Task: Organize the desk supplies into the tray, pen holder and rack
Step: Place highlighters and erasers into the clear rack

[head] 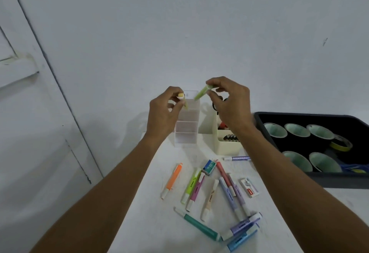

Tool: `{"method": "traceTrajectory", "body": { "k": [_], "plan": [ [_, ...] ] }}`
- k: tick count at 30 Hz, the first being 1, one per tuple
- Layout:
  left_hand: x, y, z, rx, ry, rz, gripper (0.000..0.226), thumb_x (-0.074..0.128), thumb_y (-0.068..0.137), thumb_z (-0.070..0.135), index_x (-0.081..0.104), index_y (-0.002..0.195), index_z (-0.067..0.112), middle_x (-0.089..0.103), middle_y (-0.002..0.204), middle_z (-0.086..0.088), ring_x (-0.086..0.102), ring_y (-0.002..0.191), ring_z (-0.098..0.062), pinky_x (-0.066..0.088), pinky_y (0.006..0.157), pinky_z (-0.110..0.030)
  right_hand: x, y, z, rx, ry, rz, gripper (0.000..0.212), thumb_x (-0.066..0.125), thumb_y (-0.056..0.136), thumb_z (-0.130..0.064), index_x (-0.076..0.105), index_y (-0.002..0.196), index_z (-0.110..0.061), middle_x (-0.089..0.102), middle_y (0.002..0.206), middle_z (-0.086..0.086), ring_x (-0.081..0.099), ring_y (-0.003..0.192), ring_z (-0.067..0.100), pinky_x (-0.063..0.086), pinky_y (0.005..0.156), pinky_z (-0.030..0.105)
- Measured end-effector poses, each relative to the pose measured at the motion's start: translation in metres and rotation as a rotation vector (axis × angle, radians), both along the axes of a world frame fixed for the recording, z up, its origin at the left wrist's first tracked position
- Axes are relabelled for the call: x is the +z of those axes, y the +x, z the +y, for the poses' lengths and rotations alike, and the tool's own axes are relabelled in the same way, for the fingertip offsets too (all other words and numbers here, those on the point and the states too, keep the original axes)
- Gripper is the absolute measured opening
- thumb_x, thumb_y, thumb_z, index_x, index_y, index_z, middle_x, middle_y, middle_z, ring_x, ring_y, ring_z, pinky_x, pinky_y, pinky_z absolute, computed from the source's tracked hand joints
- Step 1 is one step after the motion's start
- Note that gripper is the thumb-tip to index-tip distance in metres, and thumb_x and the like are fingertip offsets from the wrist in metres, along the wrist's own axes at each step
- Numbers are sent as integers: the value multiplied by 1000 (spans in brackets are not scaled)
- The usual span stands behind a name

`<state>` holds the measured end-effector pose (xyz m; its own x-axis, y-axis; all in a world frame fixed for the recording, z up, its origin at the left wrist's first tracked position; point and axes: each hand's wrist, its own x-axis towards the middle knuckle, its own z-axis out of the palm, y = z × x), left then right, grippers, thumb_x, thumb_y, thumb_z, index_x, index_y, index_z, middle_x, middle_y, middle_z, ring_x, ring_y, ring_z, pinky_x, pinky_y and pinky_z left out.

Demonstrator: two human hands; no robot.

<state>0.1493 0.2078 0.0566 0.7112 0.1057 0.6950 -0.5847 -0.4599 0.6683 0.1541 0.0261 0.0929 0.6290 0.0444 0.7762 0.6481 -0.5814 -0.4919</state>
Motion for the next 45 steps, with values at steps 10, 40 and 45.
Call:
{"method": "traceTrajectory", "body": {
  "k": [10,40,45],
  "plan": [
    [-12,28,0,40,246,-52,17,66,90,14,61,106,15,69,97,-3,66,85,-19,59,78,-33,-48,39,12,-71,-298,197,22,68,87,-14,66,108,-20,65,102,1,57,94,13,35,76,19],
    [-32,47,-16,75,458,194,21,60,93,14,58,114,16,70,95,-7,59,68,-19,48,65,-25,-77,34,17,18,-15,331,48,46,86,16,60,124,-10,67,109,3,63,91,11,53,81,18],
    [-36,53,-18,32,478,300,35,57,90,3,51,120,20,68,110,-11,66,82,-26,57,75,-42,-80,37,13,31,-22,346,56,44,82,21,59,127,-11,66,113,2,62,94,11,49,79,11]
  ]
}}
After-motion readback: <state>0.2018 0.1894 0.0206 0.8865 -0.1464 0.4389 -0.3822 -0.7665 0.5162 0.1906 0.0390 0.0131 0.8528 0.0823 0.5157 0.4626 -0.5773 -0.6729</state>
